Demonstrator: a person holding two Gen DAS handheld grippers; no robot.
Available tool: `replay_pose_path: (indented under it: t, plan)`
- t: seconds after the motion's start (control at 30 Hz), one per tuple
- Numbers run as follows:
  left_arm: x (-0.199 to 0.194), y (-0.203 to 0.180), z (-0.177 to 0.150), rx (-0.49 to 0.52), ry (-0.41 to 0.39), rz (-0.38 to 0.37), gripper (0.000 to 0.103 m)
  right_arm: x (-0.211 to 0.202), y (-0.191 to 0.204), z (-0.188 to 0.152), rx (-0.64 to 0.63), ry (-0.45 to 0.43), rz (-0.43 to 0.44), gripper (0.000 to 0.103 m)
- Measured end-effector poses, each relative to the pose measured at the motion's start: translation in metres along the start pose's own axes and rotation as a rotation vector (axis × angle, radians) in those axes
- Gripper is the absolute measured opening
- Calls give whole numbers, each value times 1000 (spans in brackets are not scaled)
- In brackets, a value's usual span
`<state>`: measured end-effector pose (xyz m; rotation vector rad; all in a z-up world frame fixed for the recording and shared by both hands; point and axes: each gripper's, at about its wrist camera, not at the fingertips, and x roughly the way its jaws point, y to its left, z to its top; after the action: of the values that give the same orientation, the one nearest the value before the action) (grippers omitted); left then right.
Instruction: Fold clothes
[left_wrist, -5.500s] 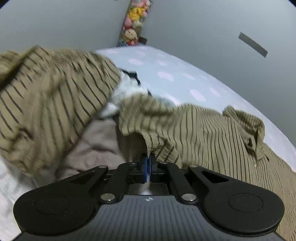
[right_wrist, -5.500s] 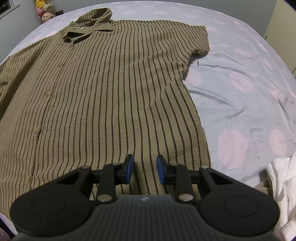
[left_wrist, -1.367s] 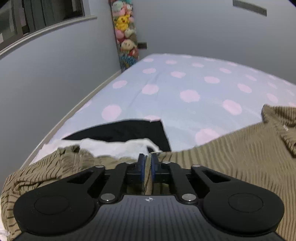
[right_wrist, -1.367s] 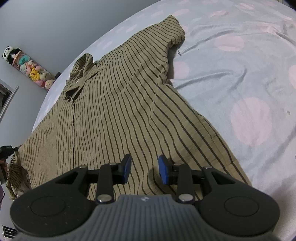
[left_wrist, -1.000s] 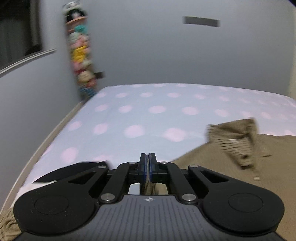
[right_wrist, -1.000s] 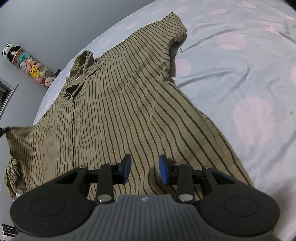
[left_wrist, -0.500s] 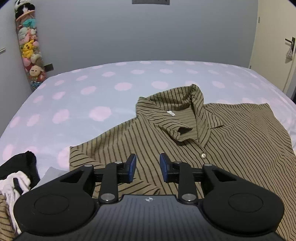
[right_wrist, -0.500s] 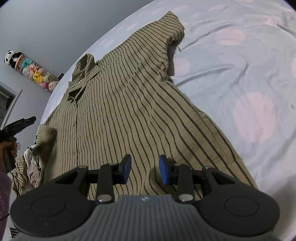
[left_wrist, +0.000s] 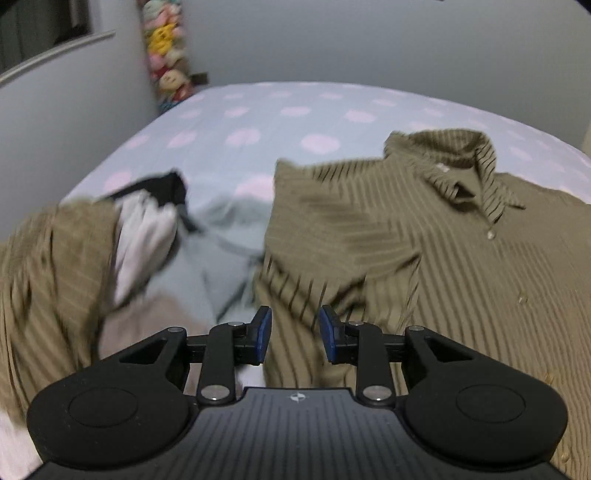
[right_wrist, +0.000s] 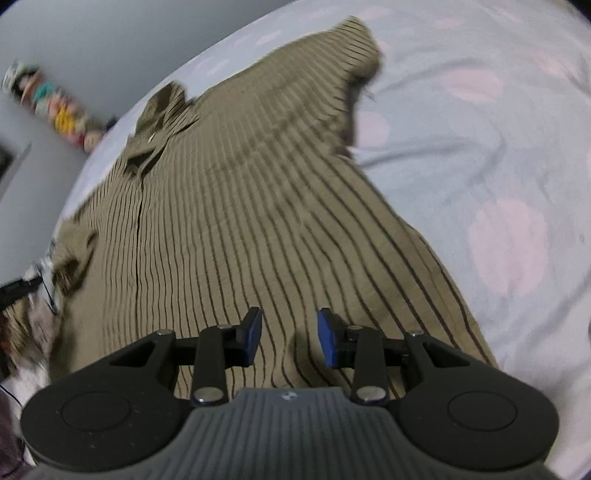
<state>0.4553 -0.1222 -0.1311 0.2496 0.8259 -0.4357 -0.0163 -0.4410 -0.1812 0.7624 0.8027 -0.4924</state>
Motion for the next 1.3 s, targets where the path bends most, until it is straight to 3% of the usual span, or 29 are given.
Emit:
replay_pose_path:
  t: [0.17, 0.4, 0.5, 0.8, 1.0, 1.17, 1.3]
  plan:
    - [5, 0, -27, -7, -5, 45, 26, 15, 55, 19, -152, -12, 49, 37]
    - [5, 13, -28, 14, -23, 87, 27, 65, 172, 37, -517, -16, 89, 37]
    - [10, 18, -26, 47, 17, 107, 27, 93, 224, 39, -634, -1, 107, 37]
    - [19, 32, -21, 56, 67, 65, 27, 157, 349, 28, -1026, 17, 143, 37]
    - [23, 30, -10, 66, 64, 78, 27, 179, 393, 11, -1255, -14, 145, 36]
    - [22, 33, -3, 39, 15, 90, 27, 194, 415, 11, -1323, -73, 160, 36]
    - [29, 39, -4, 30, 25, 98, 27, 205, 430, 13, -1361, -101, 168, 35]
